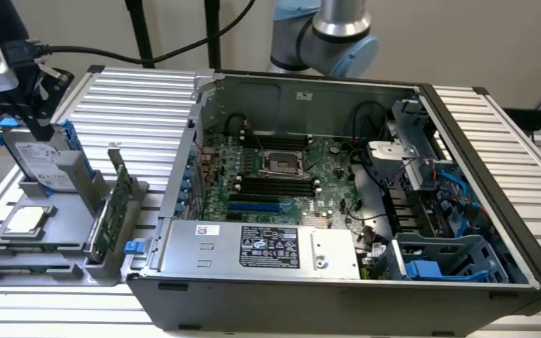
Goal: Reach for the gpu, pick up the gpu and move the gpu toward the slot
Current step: 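Reach for the gpu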
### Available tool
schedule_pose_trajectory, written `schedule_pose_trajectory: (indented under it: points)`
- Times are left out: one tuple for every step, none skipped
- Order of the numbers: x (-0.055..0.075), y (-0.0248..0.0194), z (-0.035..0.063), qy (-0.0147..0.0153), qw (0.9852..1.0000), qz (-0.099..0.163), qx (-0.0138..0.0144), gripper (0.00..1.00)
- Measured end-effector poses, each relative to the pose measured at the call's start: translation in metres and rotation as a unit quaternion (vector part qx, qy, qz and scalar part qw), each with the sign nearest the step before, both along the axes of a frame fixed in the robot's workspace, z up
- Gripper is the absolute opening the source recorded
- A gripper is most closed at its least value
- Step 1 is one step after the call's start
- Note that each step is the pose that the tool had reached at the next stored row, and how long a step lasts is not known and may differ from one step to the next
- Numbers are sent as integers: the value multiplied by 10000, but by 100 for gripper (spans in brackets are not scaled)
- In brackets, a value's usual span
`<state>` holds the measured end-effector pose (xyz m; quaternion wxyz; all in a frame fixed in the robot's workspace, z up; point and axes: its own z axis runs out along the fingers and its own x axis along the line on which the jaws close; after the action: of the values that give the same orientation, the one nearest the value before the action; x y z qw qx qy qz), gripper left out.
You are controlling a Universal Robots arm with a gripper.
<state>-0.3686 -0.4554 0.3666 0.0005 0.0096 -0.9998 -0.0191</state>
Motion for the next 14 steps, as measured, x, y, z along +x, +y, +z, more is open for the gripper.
schedule_pose_trajectory:
  points:
    - [35, -23, -10, 0, 10000, 0, 0, 11]
    - [71, -46, -21, 0, 10000, 0, 0, 11]
    - [108, -70, -33, 0, 10000, -1, 0, 11]
    - [142, -95, -46, 0, 10000, 0, 0, 11]
    - [174, -119, -58, 0, 10000, 0, 0, 11]
    - [203, -144, -72, 1, 10000, 0, 0, 11]
    - [230, -170, -87, 1, 10000, 0, 0, 11]
    - [255, -196, -102, 0, 10000, -1, 0, 11]
    - [278, -224, -118, 1, 10000, 0, -1, 11]
    - [303, -253, -135, 1, 10000, 0, -1, 11]
    - [326, -281, -152, 1, 10000, 0, -1, 11]
    - [350, -308, -169, 0, 10000, 0, 0, 11]
    - [374, -331, -185, -1, 10000, -1, 1, 11]
    - [401, -340, -192, -1, 10000, 0, 0, 11]
